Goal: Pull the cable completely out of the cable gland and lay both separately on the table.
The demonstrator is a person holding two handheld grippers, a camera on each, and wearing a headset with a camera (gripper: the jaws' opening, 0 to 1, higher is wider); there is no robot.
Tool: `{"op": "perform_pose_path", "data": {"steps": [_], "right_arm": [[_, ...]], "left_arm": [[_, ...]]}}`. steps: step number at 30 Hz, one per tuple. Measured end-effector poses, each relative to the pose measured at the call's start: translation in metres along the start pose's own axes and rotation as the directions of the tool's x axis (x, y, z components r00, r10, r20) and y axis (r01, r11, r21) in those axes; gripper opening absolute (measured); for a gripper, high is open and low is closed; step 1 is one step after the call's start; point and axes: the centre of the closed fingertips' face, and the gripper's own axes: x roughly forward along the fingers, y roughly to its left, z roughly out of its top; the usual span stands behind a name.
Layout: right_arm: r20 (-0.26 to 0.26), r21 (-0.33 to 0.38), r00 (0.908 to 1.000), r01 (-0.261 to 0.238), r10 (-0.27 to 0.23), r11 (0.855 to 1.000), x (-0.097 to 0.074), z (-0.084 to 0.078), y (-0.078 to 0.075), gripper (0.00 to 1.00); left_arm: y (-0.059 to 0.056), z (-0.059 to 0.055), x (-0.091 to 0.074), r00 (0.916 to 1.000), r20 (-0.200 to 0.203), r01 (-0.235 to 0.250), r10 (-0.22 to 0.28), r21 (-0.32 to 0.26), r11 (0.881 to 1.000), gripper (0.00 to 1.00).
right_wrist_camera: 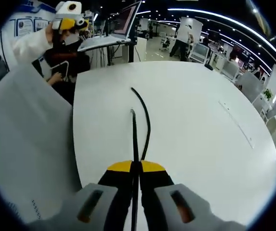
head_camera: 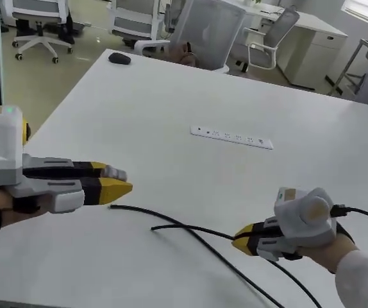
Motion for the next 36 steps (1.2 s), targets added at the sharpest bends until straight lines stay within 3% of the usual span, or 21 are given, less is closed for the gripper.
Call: {"op": "perform_pose_path", "data": {"steps": [4, 10, 15, 17, 19, 22, 25, 36], "right_arm": [[-0.054, 0.018, 0.9983, 0.024, -0.023, 1.000, 0.014, -0.015, -0.005, 0.03], [-0.106, 0.005, 0.9942, 0.022, -0.021, 1.000, 0.030, -0.031, -0.002, 0.03], [-0.154, 0.011, 0.9876, 0.034, -0.032, 0.999, 0.041, -0.045, -0.004, 0.03], [-0.190, 0.000, 0.9803, 0.054, -0.054, 0.999, 0.042, -0.052, -0.007, 0.03], [-0.188, -0.014, 0.9813, 0.040, -0.042, 0.999, 0.043, -0.050, -0.007, 0.03], [-0.193, 0.005, 0.9803, 0.043, -0.042, 0.999, 0.041, -0.051, -0.008, 0.03], [-0.181, 0.069, 0.9834, 0.029, -0.016, 0.997, 0.041, -0.050, -0.003, 0.03], [-0.176, 0.115, 0.9841, 0.002, 0.018, 0.993, 0.043, -0.051, 0.002, 0.04]], "left_arm": [[0.005, 0.001, -0.003, 0.9999, 0.007, -0.013, 0.013, -0.012, 1.000, 0.18], [0.010, -0.004, -0.007, 0.9995, 0.005, -0.030, 0.030, -0.032, 0.999, 0.18], [0.015, -0.010, -0.007, 0.9988, 0.000, -0.049, 0.049, -0.049, 0.998, 0.18], [0.014, -0.011, -0.007, 0.9989, -0.001, -0.048, 0.048, -0.056, 0.997, 0.18], [0.014, -0.012, -0.006, 0.9990, -0.003, -0.045, 0.045, -0.057, 0.997, 0.18], [0.014, -0.015, -0.003, 0.9991, -0.013, -0.042, 0.041, -0.059, 0.997, 0.18], [0.014, -0.017, -0.001, 0.9992, -0.014, -0.039, 0.038, -0.065, 0.997, 0.18], [0.012, -0.020, 0.004, 0.9995, -0.020, -0.025, 0.024, -0.073, 0.997, 0.18]]}}
